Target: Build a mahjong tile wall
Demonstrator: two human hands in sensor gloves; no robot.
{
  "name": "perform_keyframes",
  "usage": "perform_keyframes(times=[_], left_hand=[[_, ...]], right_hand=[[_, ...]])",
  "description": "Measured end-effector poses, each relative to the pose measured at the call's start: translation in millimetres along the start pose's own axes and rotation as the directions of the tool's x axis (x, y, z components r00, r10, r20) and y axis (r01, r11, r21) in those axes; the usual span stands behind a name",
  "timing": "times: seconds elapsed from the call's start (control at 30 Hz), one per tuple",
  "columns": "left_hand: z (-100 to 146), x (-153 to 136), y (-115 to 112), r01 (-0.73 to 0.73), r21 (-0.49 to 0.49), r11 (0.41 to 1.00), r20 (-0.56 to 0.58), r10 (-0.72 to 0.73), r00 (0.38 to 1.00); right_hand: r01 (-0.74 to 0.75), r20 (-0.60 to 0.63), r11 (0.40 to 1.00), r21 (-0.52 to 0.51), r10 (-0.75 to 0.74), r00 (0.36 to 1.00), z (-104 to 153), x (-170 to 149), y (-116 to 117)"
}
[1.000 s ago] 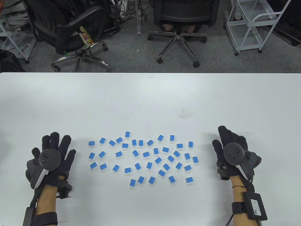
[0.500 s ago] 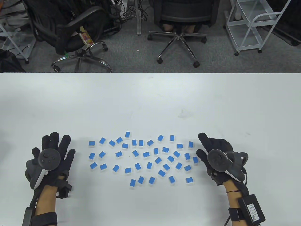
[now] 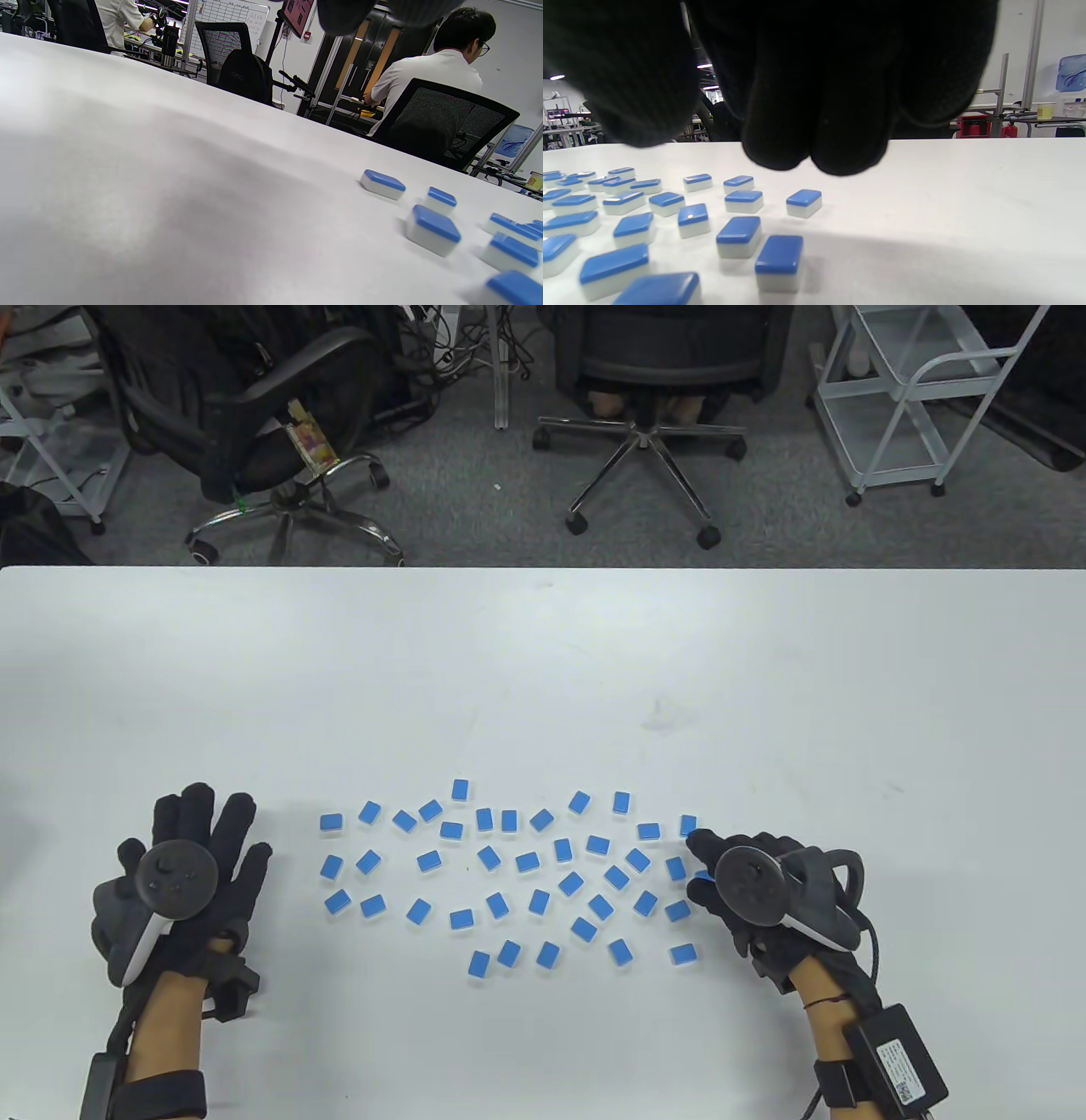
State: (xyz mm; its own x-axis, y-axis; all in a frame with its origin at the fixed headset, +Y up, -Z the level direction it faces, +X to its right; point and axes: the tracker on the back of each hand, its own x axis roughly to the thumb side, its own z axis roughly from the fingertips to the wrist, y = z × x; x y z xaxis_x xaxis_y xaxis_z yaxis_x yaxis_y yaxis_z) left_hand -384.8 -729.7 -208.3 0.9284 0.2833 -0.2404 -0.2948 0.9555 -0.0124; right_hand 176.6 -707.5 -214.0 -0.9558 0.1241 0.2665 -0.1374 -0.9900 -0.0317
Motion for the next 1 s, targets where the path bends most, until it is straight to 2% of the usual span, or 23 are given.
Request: perform_keyframes(times=[0.33,0.47,0.6,0.77,0.83,0.9,1.0], left_hand=[[0,-1,0,-0.009,-0.008,1.000,-0.004,0.009,1.000],[0,-1,0,-0.013,-0.012,1.000,-0.002,0.012,1.000],[1,-1,0,-0.010,-0.017,1.000,-0.003,0.010,1.000],[2,-4,1,-0.031,-0.019,0.999,-0.006,0.030,1.000],[2,-4,1,-0.033,-0.021,0.999,-0.006,0.033,0.999],[1,-3,1,-0.036,-0.023,0.999,-0.005,0.036,0.999],[1,-4,2,-0.035,-0.025,0.999,-0.007,0.034,0.999]], right_hand=[[-0.046,0.035,0.981,0.187,0.040,0.999,-3,10,13],[-0.072,-0.013,0.926,0.370,0.083,0.996,2,25,12],[-0.217,0.001,0.881,0.421,0.239,0.971,9,49,18],[-0.397,0.040,0.803,0.446,0.425,0.904,10,74,39],[-0.418,0.039,0.785,0.456,0.452,0.891,9,77,46],[-0.433,0.045,0.789,0.436,0.462,0.886,9,79,47],[-0.416,0.026,0.785,0.459,0.457,0.889,11,79,48]])
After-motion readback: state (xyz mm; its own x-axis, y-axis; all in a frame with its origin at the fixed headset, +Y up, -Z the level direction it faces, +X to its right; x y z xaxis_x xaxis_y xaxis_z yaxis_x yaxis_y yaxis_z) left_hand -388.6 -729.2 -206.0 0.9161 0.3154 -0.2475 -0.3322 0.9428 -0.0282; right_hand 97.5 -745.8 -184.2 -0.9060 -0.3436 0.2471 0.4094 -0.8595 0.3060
